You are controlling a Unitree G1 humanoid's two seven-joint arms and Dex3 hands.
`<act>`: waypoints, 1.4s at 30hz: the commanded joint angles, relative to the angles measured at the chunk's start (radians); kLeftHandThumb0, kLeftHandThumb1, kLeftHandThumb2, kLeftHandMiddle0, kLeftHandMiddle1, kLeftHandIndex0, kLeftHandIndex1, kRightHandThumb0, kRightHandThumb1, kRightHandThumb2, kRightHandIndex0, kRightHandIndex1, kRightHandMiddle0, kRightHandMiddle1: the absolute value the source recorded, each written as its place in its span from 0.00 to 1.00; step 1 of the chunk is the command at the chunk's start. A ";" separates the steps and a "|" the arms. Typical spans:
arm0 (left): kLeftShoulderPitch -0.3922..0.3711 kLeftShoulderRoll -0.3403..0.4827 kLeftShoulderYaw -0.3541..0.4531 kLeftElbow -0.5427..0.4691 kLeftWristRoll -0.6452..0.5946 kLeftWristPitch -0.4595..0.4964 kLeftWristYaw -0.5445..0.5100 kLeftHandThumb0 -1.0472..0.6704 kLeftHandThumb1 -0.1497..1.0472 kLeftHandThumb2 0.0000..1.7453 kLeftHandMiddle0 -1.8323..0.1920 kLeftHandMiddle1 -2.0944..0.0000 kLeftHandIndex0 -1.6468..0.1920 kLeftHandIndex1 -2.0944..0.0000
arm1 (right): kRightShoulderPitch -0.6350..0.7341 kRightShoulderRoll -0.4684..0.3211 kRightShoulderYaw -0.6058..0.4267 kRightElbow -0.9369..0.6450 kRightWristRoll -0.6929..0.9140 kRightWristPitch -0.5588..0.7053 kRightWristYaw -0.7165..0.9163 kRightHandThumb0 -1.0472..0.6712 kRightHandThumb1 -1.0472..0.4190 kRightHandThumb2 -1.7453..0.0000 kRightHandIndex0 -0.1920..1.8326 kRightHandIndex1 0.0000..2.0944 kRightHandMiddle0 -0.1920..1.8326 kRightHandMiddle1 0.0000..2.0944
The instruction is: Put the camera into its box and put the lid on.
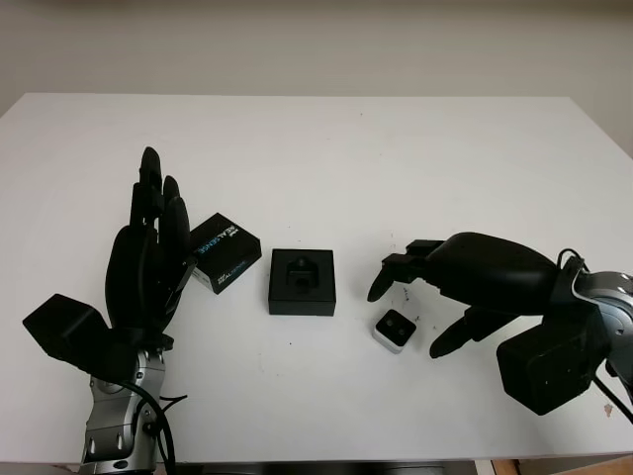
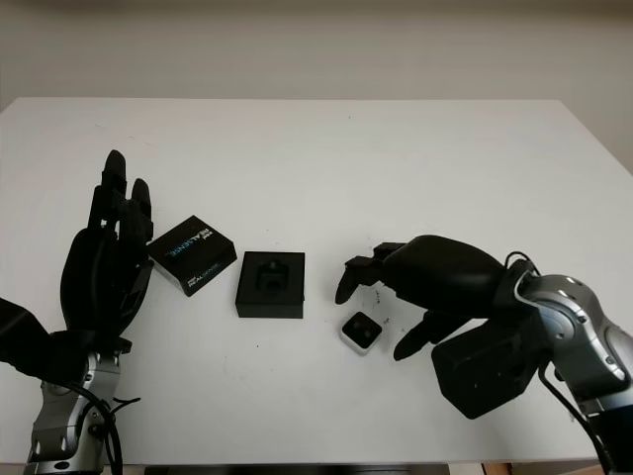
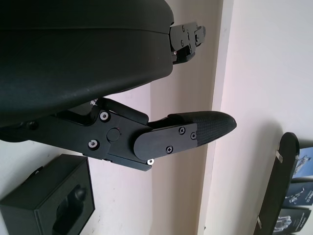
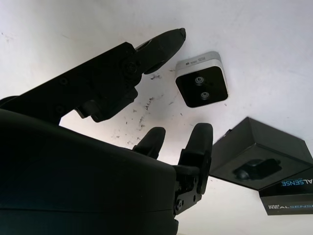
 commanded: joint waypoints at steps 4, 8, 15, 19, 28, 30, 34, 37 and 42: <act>0.006 -0.009 -0.005 -0.023 0.000 0.001 0.006 0.24 1.00 0.32 0.98 0.97 0.98 0.98 | 0.002 0.010 0.006 0.032 0.003 -0.018 -0.020 0.39 0.20 0.97 0.12 0.50 0.09 0.56; 0.006 -0.011 -0.007 -0.022 0.005 -0.004 0.011 0.24 1.00 0.32 0.98 0.97 0.98 0.97 | 0.001 0.016 0.012 0.072 -0.002 -0.051 -0.047 0.39 0.21 0.97 0.12 0.51 0.09 0.57; 0.008 -0.010 -0.011 -0.026 0.011 -0.002 0.017 0.24 1.00 0.33 0.98 0.97 0.98 0.97 | -0.006 0.027 0.026 0.090 0.007 -0.032 -0.035 0.40 0.19 0.97 0.10 0.54 0.08 0.59; 0.010 -0.010 -0.011 -0.027 0.007 -0.002 0.015 0.24 1.00 0.32 0.98 0.98 0.98 0.98 | -0.005 0.037 0.028 0.087 0.026 -0.008 -0.020 0.39 0.19 0.97 0.09 0.54 0.08 0.59; 0.011 -0.009 -0.010 -0.025 0.014 -0.005 0.018 0.24 1.00 0.32 0.98 0.97 0.98 0.97 | -0.015 0.052 0.034 0.112 0.042 -0.028 -0.021 0.38 0.18 0.97 0.12 0.56 0.12 0.57; 0.010 -0.009 -0.010 -0.022 0.013 -0.011 0.014 0.24 1.00 0.32 0.98 0.97 0.98 0.97 | -0.018 0.056 0.035 0.117 0.047 -0.028 -0.019 0.38 0.18 0.97 0.12 0.59 0.13 0.58; 0.011 -0.011 -0.009 -0.024 0.015 -0.008 0.020 0.24 1.00 0.32 0.98 0.97 0.98 0.97 | -0.023 0.061 0.037 0.130 0.047 -0.035 -0.024 0.38 0.18 0.97 0.11 0.63 0.14 0.59; 0.011 -0.011 -0.009 -0.025 0.016 -0.007 0.021 0.24 1.00 0.32 0.98 0.97 0.98 0.97 | -0.024 0.065 0.037 0.143 0.043 -0.049 -0.035 0.40 0.18 0.97 0.11 0.65 0.16 0.60; 0.011 -0.012 -0.010 -0.026 0.016 -0.004 0.020 0.24 1.00 0.32 0.98 0.98 0.98 0.98 | -0.024 0.066 0.042 0.146 0.040 -0.053 -0.039 0.41 0.18 0.97 0.12 0.68 0.19 0.60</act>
